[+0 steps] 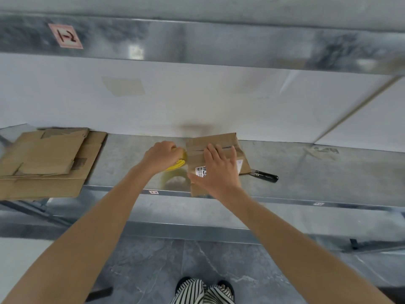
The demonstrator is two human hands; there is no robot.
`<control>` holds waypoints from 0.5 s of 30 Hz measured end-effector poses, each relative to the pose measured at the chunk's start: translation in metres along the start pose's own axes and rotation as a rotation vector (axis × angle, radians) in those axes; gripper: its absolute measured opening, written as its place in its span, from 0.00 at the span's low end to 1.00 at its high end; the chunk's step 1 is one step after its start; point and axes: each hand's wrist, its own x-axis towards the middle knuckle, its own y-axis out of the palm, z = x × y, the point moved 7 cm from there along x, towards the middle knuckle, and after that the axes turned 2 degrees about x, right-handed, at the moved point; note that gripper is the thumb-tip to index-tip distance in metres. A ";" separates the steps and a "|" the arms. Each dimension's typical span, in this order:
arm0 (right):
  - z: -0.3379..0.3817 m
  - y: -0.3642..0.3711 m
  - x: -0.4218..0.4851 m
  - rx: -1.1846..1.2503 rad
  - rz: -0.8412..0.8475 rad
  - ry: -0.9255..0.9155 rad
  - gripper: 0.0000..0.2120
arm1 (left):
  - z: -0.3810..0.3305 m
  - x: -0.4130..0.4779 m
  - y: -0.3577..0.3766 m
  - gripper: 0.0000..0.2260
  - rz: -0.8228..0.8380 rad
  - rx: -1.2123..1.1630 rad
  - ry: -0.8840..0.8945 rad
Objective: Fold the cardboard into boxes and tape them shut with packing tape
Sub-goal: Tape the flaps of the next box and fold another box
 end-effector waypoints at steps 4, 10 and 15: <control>0.018 0.001 0.001 0.055 -0.059 0.136 0.37 | 0.008 -0.010 -0.003 0.09 0.166 -0.255 0.050; 0.007 -0.007 0.003 0.080 -0.008 0.002 0.29 | 0.010 -0.039 0.001 0.05 0.266 -0.307 0.120; -0.018 -0.009 -0.006 0.094 0.148 -0.110 0.29 | -0.017 -0.075 0.030 0.12 0.360 -0.584 0.028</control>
